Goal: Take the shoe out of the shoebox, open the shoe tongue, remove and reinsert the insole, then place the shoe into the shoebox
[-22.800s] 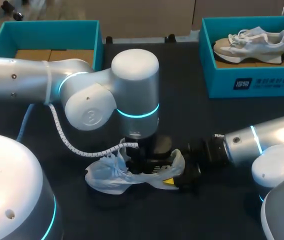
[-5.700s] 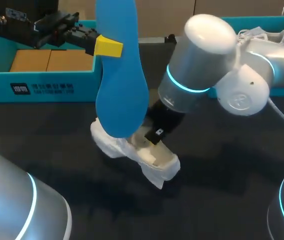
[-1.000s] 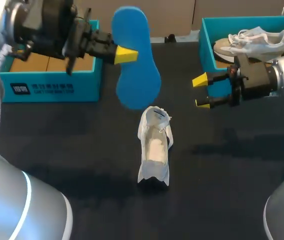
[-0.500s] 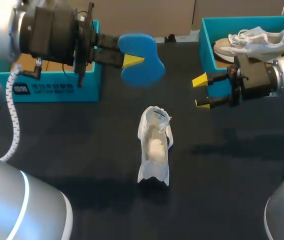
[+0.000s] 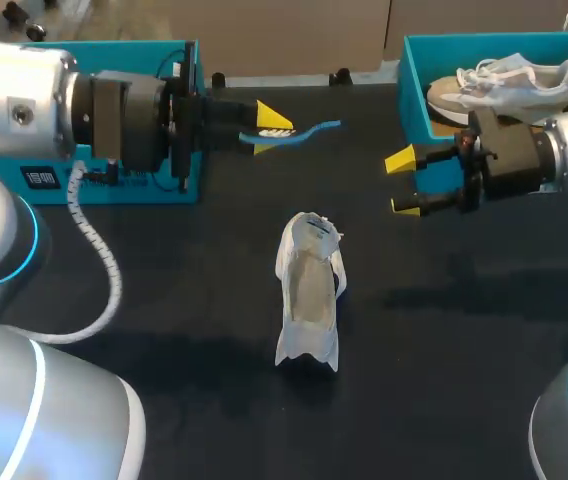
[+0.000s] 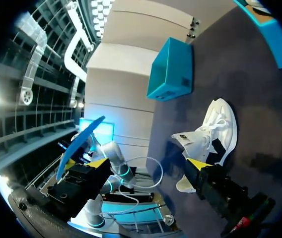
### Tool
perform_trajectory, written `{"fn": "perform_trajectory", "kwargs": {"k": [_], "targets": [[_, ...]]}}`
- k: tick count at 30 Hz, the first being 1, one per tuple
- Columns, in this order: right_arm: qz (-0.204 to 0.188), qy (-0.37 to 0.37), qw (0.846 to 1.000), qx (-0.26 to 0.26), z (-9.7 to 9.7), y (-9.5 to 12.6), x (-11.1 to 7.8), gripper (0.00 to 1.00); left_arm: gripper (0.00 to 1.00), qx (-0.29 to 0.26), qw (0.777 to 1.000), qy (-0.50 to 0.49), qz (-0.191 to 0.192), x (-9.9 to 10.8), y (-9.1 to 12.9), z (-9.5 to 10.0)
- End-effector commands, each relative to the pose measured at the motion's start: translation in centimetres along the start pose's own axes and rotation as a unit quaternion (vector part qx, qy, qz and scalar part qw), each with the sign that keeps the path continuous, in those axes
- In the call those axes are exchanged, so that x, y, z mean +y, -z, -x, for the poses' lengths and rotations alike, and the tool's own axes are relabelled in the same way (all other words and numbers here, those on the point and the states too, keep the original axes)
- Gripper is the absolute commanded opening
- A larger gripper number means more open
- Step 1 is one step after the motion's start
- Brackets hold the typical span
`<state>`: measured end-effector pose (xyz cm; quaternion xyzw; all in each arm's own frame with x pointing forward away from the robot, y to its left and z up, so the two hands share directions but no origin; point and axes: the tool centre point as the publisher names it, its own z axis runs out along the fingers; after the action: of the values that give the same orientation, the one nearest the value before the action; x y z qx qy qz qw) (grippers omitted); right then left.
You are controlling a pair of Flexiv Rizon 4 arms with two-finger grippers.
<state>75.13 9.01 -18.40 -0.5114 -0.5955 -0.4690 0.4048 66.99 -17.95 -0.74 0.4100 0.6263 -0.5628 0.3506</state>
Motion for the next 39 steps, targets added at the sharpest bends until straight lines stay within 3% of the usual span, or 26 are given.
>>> {"fn": "perform_trajectory", "kwargs": {"k": [1,10,13,17,31,39], "targets": [[0.001,0.000,1.000,-0.001,0.0,-0.2,0.0,1.00,0.00,-0.036,0.994,-0.100,-0.036,0.3,-0.2,-1.0],[0.001,0.000,1.000,-0.001,0.0,-0.2,0.0,1.00,0.00,-0.045,0.977,-0.209,-0.003,3.1,-1.7,-3.7],[0.001,0.000,1.000,-0.001,0.0,-0.2,0.0,1.00,0.00,-0.023,0.969,-0.245,0.019,4.2,-2.4,-4.8],[0.001,0.000,1.000,-0.001,0.0,-0.2,0.0,1.00,0.00,-0.028,0.961,-0.274,0.012,5.3,-2.7,-5.3],[0.001,0.000,1.000,-0.001,0.0,-0.2,0.0,1.00,0.00,-0.037,0.962,-0.272,0.004,5.5,-2.8,-5.4],[0.001,0.000,1.000,-0.001,0.0,-0.2,0.0,1.00,0.00,-0.025,0.950,-0.302,0.081,10.0,-3.6,-7.7]]}}
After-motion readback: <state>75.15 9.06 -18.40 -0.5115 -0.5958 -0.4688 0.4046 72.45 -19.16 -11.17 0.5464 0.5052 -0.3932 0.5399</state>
